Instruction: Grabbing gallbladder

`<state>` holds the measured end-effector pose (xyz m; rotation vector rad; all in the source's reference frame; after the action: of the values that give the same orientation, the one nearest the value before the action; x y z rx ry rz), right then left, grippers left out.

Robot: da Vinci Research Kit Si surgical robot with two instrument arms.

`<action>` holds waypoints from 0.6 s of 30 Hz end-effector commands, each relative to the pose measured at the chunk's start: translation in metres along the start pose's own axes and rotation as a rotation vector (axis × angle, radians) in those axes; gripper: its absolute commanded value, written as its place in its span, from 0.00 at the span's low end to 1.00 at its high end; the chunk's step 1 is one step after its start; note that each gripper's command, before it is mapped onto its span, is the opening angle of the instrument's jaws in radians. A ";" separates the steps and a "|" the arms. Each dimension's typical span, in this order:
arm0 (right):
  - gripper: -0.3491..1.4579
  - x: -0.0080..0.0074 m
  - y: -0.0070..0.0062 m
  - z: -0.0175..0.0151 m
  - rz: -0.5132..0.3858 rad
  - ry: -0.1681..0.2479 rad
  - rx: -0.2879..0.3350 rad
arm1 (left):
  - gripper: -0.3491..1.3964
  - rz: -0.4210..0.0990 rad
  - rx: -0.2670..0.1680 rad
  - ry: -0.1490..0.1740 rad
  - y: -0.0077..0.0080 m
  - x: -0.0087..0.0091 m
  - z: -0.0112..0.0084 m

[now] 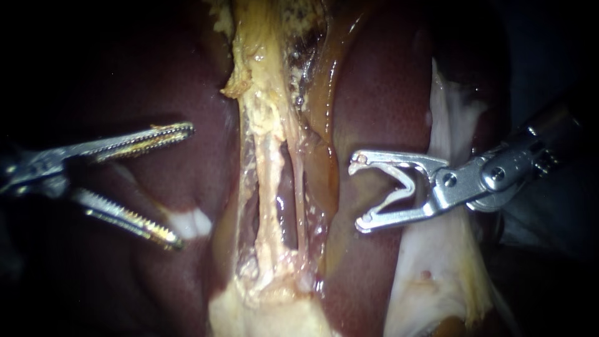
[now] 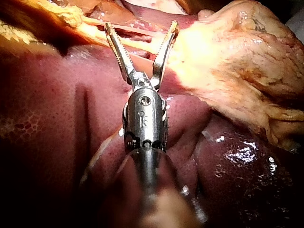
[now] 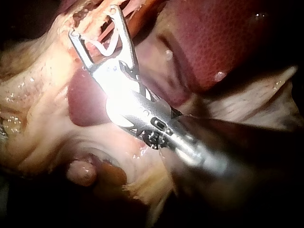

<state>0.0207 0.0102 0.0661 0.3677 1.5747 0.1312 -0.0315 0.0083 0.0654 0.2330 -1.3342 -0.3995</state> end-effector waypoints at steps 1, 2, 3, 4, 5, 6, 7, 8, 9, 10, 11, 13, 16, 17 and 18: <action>0.51 0.0000 0.0000 0.0000 0.000 0.000 0.000 | 0.81 -0.010 0.000 0.000 0.0001 -0.0003 0.0000; 0.51 0.0000 0.0000 0.0000 0.000 0.000 0.000 | 0.80 -0.018 0.003 -0.004 0.0002 -0.0005 0.0000; 0.51 0.0000 0.0000 0.0000 0.000 0.000 0.000 | 0.79 -0.032 -0.003 -0.006 0.0004 -0.0008 -0.0001; 0.51 0.0000 0.0000 0.0000 0.000 0.000 -0.001 | 0.73 -0.042 -0.018 -0.010 0.0007 -0.0013 -0.0001; 0.51 -0.0001 0.0001 0.0000 0.000 0.000 -0.001 | 0.69 -0.058 -0.034 -0.008 0.0010 -0.0017 -0.0001; 0.51 -0.0001 0.0001 0.0000 0.000 -0.001 -0.001 | 0.67 -0.062 -0.050 -0.007 0.0013 -0.0022 0.0000; 0.51 -0.0001 0.0001 0.0000 0.000 -0.001 -0.001 | 0.66 -0.073 -0.069 -0.005 0.0018 -0.0027 0.0002; 0.51 -0.0001 0.0001 0.0000 0.000 -0.001 -0.001 | 0.67 -0.080 -0.097 -0.002 0.0024 -0.0033 0.0005; 0.51 -0.0001 0.0001 0.0000 0.000 -0.001 -0.001 | 0.68 -0.086 -0.111 -0.003 0.0029 -0.0036 0.0008; 0.51 -0.0001 0.0001 0.0000 0.000 -0.001 -0.001 | 0.69 -0.097 -0.128 -0.001 0.0034 -0.0040 0.0011; 0.51 -0.0001 0.0001 0.0000 0.000 0.000 -0.001 | 0.70 -0.104 -0.148 -0.002 0.0040 -0.0042 0.0016; 0.51 -0.0001 0.0001 0.0000 0.000 0.000 -0.001 | 0.70 -0.123 -0.180 0.001 0.0048 -0.0044 0.0025; 0.51 -0.0001 0.0000 0.0000 0.000 0.000 -0.001 | 0.70 -0.153 -0.193 0.001 0.0059 -0.0042 0.0041; 0.51 -0.0001 0.0000 0.0000 0.000 0.000 -0.001 | 0.70 -0.161 -0.202 0.001 0.0063 -0.0040 0.0047; 0.51 -0.0001 0.0000 0.0000 0.000 0.000 -0.001 | 0.70 -0.167 -0.206 0.001 0.0067 -0.0038 0.0051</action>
<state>0.0207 0.0102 0.0663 0.3666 1.5743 0.1319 -0.0364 0.0165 0.0660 0.1703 -1.2653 -0.6782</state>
